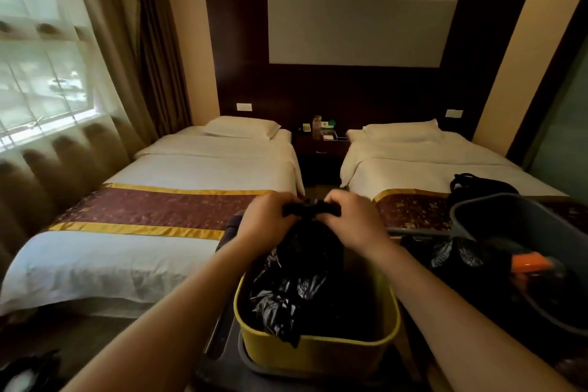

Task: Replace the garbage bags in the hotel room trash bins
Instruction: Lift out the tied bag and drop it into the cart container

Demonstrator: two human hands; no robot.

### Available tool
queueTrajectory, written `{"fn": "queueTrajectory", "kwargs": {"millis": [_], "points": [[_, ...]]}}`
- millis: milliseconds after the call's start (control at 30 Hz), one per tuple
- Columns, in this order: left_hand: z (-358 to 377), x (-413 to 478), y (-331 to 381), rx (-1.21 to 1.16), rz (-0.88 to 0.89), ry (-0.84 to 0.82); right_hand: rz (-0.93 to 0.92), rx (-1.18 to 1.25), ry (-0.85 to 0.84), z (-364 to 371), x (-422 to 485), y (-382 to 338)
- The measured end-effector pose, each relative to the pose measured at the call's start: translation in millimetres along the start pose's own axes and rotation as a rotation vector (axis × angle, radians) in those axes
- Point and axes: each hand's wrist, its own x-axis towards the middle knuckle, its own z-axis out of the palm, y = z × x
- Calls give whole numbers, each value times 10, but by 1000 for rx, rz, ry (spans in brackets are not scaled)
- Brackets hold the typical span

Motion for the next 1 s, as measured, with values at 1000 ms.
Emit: {"fn": "queueTrajectory", "kwargs": {"millis": [1000], "points": [[575, -874, -403, 556, 17, -211, -148, -316, -786, 820, -456, 483]]}}
